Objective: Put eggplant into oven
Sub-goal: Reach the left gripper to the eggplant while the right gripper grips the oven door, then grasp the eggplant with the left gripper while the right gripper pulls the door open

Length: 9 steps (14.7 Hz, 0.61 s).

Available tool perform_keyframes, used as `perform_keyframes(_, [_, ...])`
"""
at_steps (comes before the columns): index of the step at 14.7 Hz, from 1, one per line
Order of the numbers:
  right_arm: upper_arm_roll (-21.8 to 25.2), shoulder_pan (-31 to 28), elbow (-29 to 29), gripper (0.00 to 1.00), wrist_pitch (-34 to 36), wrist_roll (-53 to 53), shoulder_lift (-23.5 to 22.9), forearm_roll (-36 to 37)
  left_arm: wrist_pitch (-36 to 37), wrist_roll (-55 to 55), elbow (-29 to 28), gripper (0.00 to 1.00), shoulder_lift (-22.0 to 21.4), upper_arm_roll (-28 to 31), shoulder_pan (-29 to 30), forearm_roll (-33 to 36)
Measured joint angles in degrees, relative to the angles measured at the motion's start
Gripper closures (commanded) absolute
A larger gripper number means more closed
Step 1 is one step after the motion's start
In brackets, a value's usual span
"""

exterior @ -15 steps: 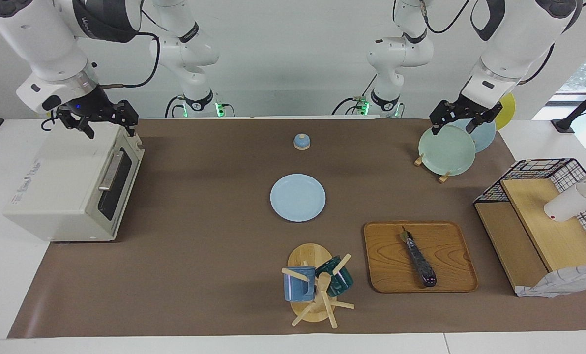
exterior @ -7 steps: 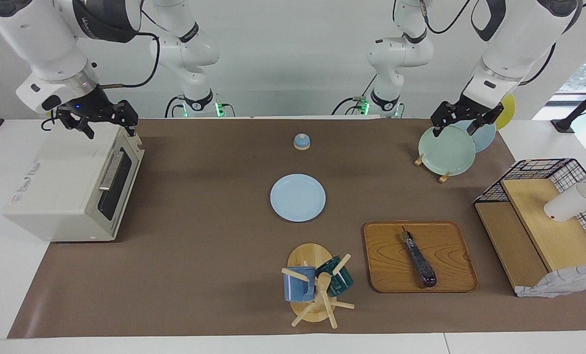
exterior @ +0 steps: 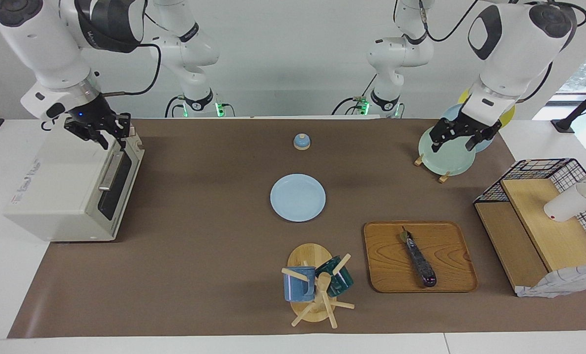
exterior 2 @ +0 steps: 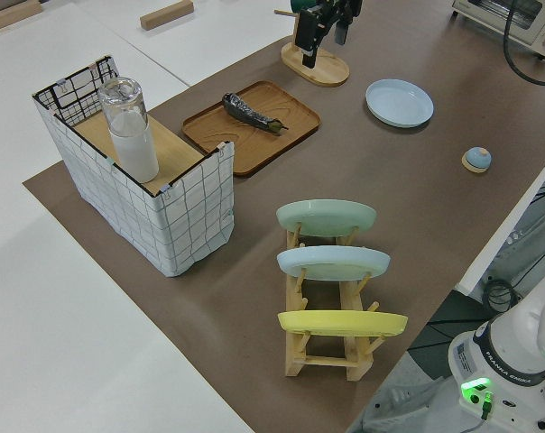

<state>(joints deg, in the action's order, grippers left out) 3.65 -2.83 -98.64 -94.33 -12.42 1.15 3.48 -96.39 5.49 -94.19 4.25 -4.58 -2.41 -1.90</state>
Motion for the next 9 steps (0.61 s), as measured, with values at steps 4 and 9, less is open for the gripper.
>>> perform_keyframes(4, [0.21, -0.97, -8.82, 1.00, -7.06, -0.06, 1.90, 2.20, -7.01, 0.00, 7.06, 0.00, 14.61, -0.05, -0.04, -0.13])
perform_keyframes(9, [0.24, -2.07, -14.80, 1.00, -13.15, -0.06, 1.86, 4.80, -15.11, 0.07, 17.31, 0.00, 31.03, -0.71, -1.23, -0.34])
